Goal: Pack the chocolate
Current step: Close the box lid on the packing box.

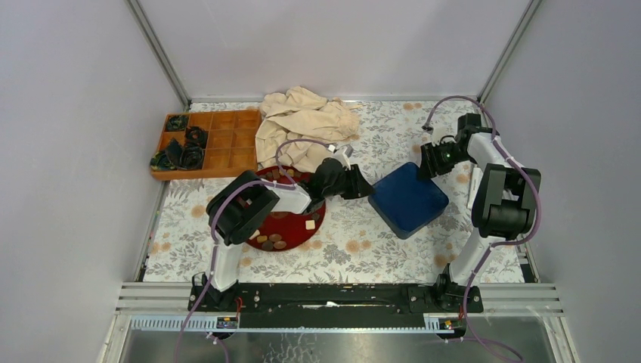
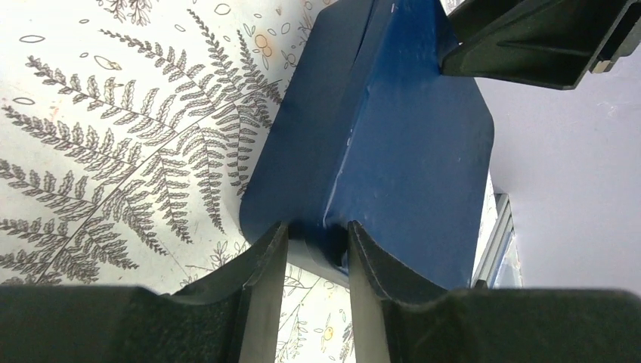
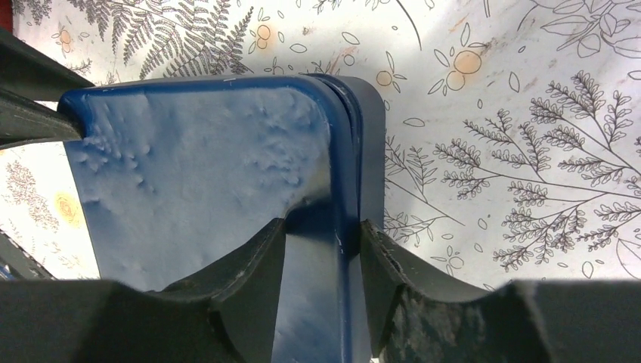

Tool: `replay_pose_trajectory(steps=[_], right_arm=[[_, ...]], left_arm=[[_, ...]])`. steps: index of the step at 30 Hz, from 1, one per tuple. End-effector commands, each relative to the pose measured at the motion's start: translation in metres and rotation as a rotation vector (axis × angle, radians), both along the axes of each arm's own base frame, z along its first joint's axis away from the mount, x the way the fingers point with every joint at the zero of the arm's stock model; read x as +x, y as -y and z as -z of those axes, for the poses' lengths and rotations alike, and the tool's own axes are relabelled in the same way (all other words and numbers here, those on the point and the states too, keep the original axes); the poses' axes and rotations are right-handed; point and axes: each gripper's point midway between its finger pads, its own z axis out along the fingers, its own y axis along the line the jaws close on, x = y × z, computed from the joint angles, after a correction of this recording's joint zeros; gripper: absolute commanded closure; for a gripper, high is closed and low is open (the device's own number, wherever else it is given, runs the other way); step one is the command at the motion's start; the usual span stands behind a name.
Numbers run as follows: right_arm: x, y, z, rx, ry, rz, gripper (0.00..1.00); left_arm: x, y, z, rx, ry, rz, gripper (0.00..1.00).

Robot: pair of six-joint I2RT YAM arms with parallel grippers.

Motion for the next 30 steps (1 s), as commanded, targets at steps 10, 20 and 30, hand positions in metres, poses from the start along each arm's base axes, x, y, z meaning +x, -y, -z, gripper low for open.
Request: replay_pose_trajectory(steps=[10,20,30], right_arm=[[0.014,0.016,-0.078,-0.139,0.218,0.017,0.34],[-0.029,-0.017,-0.042,-0.043,0.103,-0.15,0.85],[-0.037,0.023,0.039,-0.263,-0.1,-0.042,0.87]], left_arm=[[-0.023,-0.001,0.049,0.13,-0.06,0.075,0.55],[-0.021,-0.001,0.052,0.137,-0.059,0.088,0.55],[-0.024,0.0,0.056,0.137,-0.07,0.104,0.55]])
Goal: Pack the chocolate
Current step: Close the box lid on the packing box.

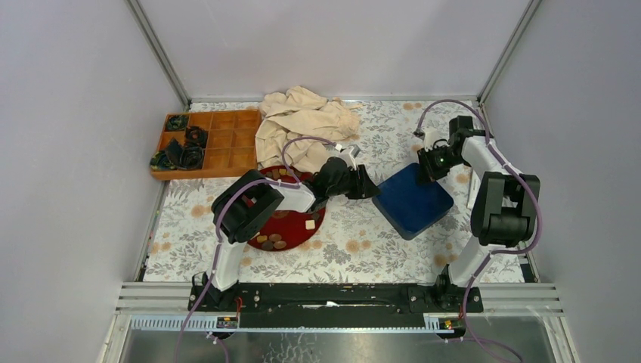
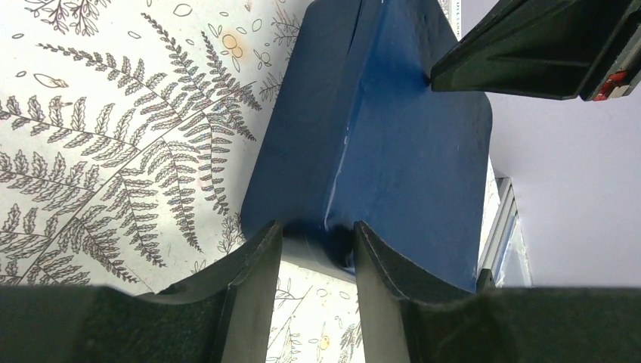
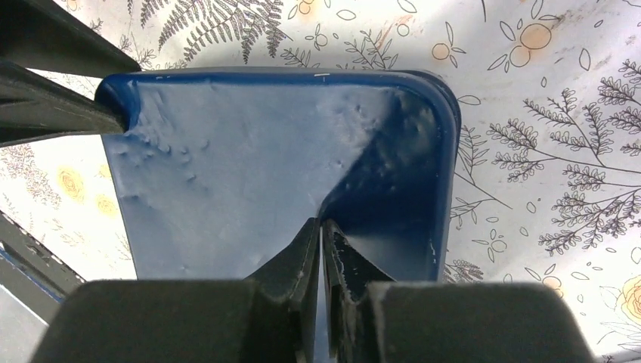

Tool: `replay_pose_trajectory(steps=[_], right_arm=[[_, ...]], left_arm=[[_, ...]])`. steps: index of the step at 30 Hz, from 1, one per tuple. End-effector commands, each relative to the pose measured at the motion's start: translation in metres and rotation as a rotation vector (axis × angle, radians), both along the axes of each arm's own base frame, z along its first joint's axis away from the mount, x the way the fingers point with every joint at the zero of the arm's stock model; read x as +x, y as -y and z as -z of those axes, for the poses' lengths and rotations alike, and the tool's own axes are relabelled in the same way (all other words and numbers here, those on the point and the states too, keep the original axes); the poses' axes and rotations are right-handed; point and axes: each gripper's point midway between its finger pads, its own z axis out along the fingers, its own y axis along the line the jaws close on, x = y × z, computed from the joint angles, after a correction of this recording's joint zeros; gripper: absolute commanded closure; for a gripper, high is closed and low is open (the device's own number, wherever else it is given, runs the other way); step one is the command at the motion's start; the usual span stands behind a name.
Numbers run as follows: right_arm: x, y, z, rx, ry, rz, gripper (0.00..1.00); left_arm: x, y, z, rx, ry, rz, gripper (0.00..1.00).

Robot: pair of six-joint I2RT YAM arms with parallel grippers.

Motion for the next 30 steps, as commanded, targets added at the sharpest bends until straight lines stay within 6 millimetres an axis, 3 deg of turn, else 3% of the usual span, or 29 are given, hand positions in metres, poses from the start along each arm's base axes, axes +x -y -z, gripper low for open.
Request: replay_pose_trajectory(steps=[1,7,10,13,17,20,22,27,30], right_arm=[[-0.012,0.031,0.03,-0.185,-0.047,-0.004,0.86],[-0.009,0.014,-0.055,-0.097,0.133,-0.077,0.82],[-0.008,0.026,-0.066,-0.168,0.177,-0.051,0.82],[-0.017,0.033,-0.037,-0.211,0.106,-0.045,0.82],[-0.026,0.051,0.028,-0.303,-0.011,0.002,0.83],[-0.032,0.052,0.044,-0.303,-0.064,-0.009,0.83],[-0.031,0.044,0.028,-0.252,-0.031,-0.026,0.81],[-0.042,0.019,-0.056,-0.088,0.118,-0.139,0.7],[-0.06,0.026,-0.078,-0.121,0.167,-0.172,0.69]], left_arm=[[-0.023,-0.013,0.053,0.138,-0.095,0.044,0.54],[-0.018,-0.011,0.045,0.131,-0.078,0.05,0.5],[-0.014,-0.01,0.038,0.121,-0.064,0.05,0.48],[-0.013,-0.008,0.034,0.112,-0.056,0.054,0.48],[-0.016,-0.006,0.033,0.098,-0.056,0.075,0.47],[-0.017,-0.003,0.024,0.072,-0.033,0.1,0.44],[-0.016,-0.001,0.008,0.039,0.017,0.113,0.39],[0.003,-0.021,-0.064,-0.096,0.208,0.054,0.32],[0.025,-0.044,-0.07,-0.071,0.223,-0.017,0.32]])
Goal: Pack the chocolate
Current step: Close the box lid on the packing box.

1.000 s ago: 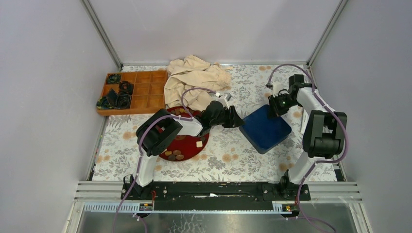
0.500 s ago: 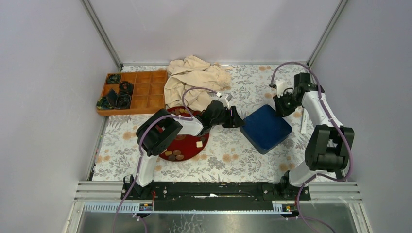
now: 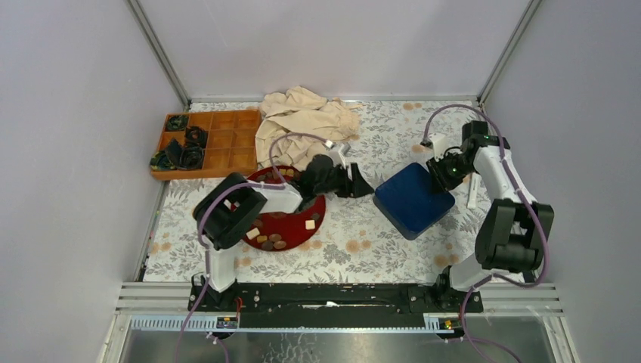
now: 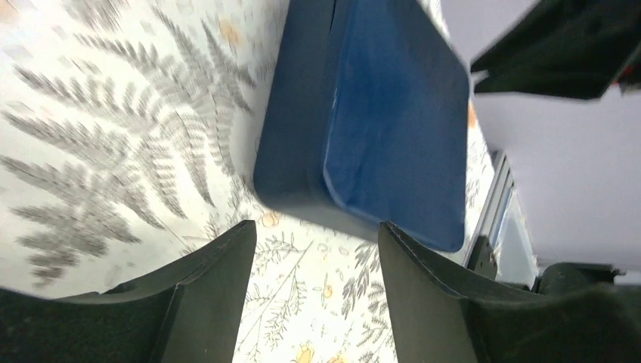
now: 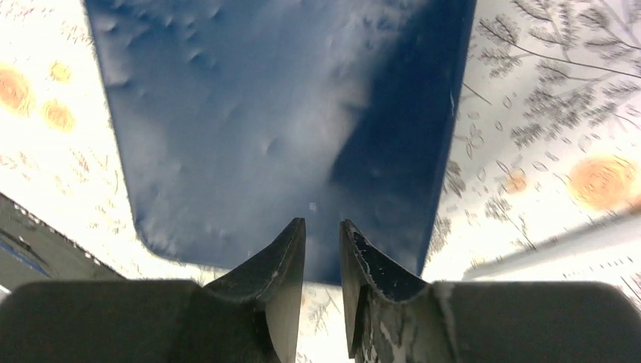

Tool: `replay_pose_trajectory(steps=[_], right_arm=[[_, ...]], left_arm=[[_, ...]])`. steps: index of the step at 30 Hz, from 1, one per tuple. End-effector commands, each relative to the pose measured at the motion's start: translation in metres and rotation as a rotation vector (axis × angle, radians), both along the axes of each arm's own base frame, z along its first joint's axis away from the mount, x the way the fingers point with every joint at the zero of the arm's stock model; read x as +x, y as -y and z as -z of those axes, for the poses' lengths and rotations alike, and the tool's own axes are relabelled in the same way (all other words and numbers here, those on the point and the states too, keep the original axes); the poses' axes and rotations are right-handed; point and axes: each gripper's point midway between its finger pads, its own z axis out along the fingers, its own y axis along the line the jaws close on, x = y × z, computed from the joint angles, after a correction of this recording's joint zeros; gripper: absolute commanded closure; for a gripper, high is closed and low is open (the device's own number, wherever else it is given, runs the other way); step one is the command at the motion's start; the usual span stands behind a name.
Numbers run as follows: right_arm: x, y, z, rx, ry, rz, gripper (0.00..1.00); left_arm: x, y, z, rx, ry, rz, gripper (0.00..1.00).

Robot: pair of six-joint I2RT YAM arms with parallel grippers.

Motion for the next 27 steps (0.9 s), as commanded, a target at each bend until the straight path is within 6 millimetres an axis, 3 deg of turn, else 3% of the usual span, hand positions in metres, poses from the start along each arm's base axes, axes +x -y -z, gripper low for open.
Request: replay_pose_trajectory(steps=[1,5,8,12,14,17,23,27], right_arm=[[-0.029,0.003,-0.057,-0.002,0.111,-0.099,0.7],[-0.069,0.028,-0.032,-0.043,0.024,-0.094,0.81],[-0.1,0.044,-0.01,-0.054,-0.062,-0.081,0.87],[-0.113,0.055,0.024,-0.101,-0.095,-0.062,0.88],[-0.099,0.056,0.034,-0.09,-0.08,-0.008,0.88],[-0.062,0.057,0.04,-0.034,-0.051,0.103,0.87],[0.01,0.031,0.031,0.084,-0.034,0.136,0.86],[0.044,0.015,0.023,0.112,-0.025,0.104,0.83]], left_arm=[[0.044,-0.023,-0.056,-0.077,0.166,-0.073,0.36],[0.055,-0.021,-0.026,-0.004,0.065,-0.027,0.46],[0.055,-0.004,-0.008,0.021,0.014,0.041,0.48],[0.048,0.019,0.006,0.029,-0.007,0.108,0.48],[0.04,0.029,0.01,0.024,-0.015,0.144,0.48],[0.024,0.042,0.014,0.016,-0.02,0.194,0.47],[-0.019,0.061,0.003,-0.085,-0.007,0.245,0.46],[-0.046,0.086,-0.011,-0.178,0.007,0.278,0.45]])
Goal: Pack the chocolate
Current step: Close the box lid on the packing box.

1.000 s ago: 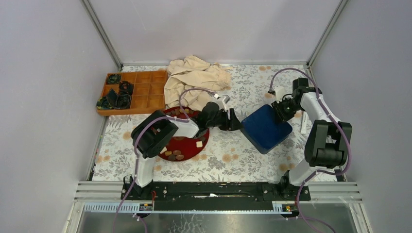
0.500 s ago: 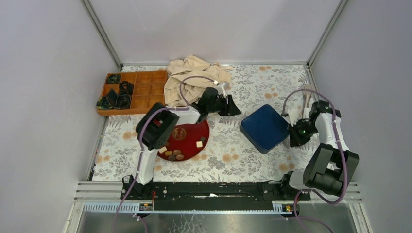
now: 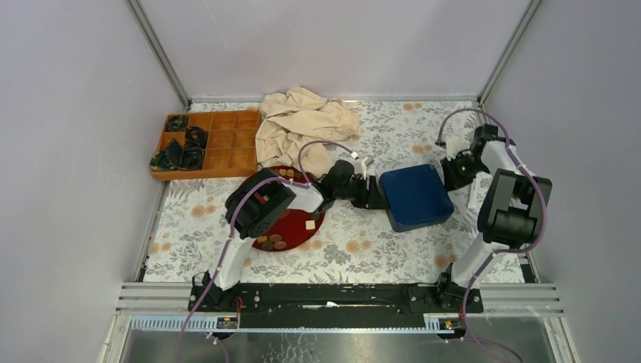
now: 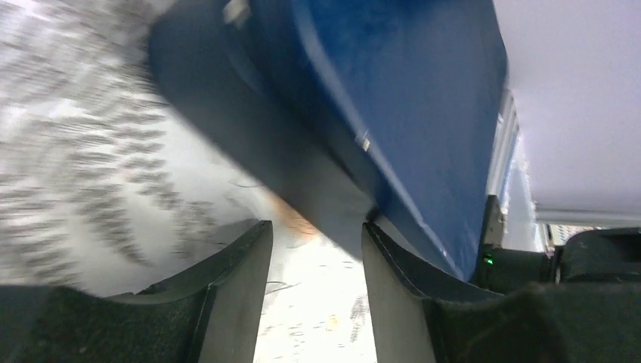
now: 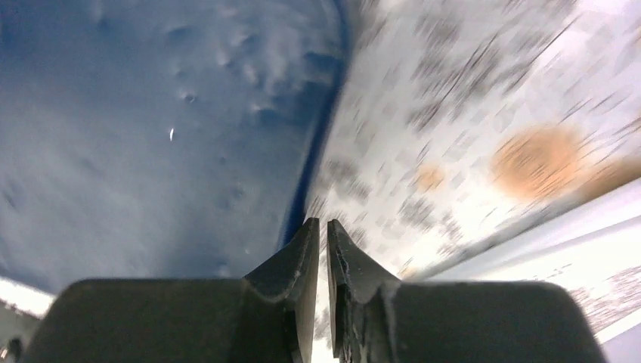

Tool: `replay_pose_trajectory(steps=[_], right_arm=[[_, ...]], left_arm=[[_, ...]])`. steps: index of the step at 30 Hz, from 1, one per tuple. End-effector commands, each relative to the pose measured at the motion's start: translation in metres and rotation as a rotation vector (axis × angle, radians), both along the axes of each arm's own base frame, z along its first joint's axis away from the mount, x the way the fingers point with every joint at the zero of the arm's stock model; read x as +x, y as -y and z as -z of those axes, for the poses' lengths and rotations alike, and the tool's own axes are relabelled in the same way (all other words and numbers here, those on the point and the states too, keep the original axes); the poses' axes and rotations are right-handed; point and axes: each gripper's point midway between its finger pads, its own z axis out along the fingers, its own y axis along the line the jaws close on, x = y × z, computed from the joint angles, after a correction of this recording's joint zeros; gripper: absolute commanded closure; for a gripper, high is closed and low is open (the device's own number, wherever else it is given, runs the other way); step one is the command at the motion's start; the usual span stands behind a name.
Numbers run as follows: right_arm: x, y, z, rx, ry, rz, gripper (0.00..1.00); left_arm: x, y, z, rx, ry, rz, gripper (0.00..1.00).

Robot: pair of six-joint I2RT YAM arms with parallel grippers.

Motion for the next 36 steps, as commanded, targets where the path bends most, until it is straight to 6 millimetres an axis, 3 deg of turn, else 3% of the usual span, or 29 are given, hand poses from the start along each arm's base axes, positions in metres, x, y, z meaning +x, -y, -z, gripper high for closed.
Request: replay_pose_trajectory(steps=[1,4,8,12,16,22,29,36], right_arm=[[0.052,-0.04,-0.025,0.137,0.076,-0.004,0.83],[0.068,-0.022,-0.035,0.047,0.094,0.032,0.81],[0.075,-0.003,-0.063,-0.06,0.174,0.041,0.73],[0.068,-0.019,-0.1,0.004,0.256,-0.002,0.68],[0.055,-0.046,-0.121,0.14,0.279,-0.047,0.62],[0.022,-0.083,-0.12,0.316,0.23,-0.125,0.59],[-0.009,-0.094,-0.081,0.28,0.113,-0.176,0.62],[-0.035,-0.101,-0.035,0.178,0.006,-0.228,0.64]], left_arm=[[-0.04,0.049,-0.052,-0.219,0.07,0.096,0.45],[-0.043,0.041,-0.053,-0.244,0.063,0.039,0.45],[-0.036,-0.013,-0.048,-0.171,0.097,-0.115,0.44],[-0.022,-0.074,-0.055,-0.096,0.151,-0.242,0.39],[-0.008,-0.099,-0.067,-0.088,0.16,-0.269,0.32],[0.006,-0.081,-0.073,-0.146,0.129,-0.228,0.26],[0.02,-0.04,-0.072,-0.17,0.106,-0.217,0.23],[0.03,-0.025,-0.056,-0.119,0.082,-0.249,0.16]])
